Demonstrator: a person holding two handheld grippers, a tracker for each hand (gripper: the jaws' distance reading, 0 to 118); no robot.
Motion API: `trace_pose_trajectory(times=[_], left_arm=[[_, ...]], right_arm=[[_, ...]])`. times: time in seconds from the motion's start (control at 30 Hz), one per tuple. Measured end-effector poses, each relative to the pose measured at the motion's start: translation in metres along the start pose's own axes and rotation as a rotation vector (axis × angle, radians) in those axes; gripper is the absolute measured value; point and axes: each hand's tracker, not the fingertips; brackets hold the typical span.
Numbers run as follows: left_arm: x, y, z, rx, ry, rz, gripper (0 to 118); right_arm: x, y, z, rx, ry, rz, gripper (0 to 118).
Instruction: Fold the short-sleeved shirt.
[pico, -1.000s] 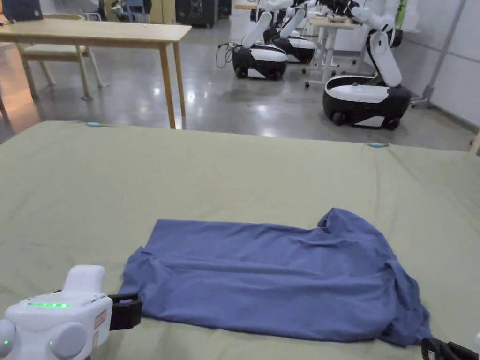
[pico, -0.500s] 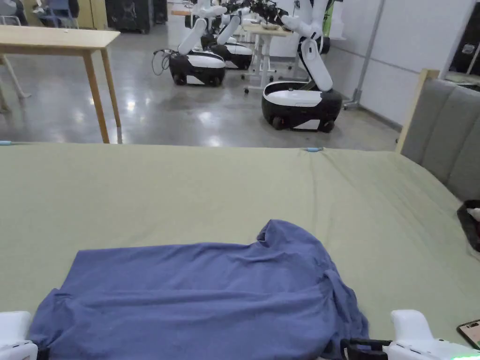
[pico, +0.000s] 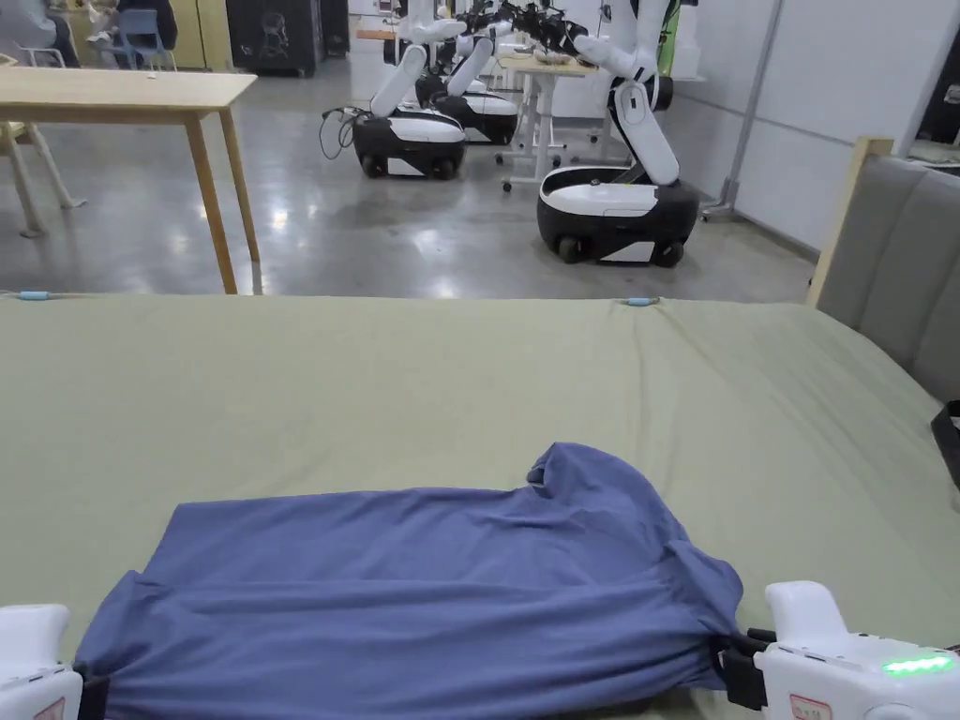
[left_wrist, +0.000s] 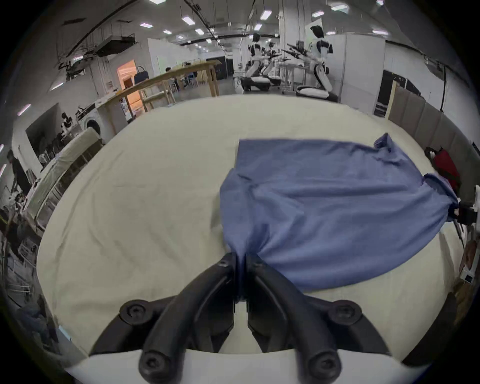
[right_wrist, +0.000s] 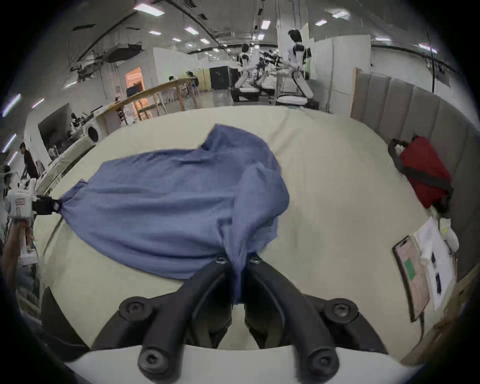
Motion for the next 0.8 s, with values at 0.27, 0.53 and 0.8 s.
trace_pose_trajectory(times=[0.27, 0.53, 0.8], left_arm=[[-0.020, -0.015, 0.092, 0.100, -0.048, -0.020, 5], [-0.040, -0.106, 0.066, 0.047, -0.115, 0.187, 5], [-0.019, -0.090, 0.121, 0.389, 0.001, -0.084, 118]], right_arm=[[-0.001, -0.002, 0.103, 0.054, 0.070, -0.004, 8], [0.002, -0.107, 0.064, -0.119, 0.006, -0.083, 10], [-0.029, -0.061, 0.127, 0.255, 0.005, -0.022, 118]])
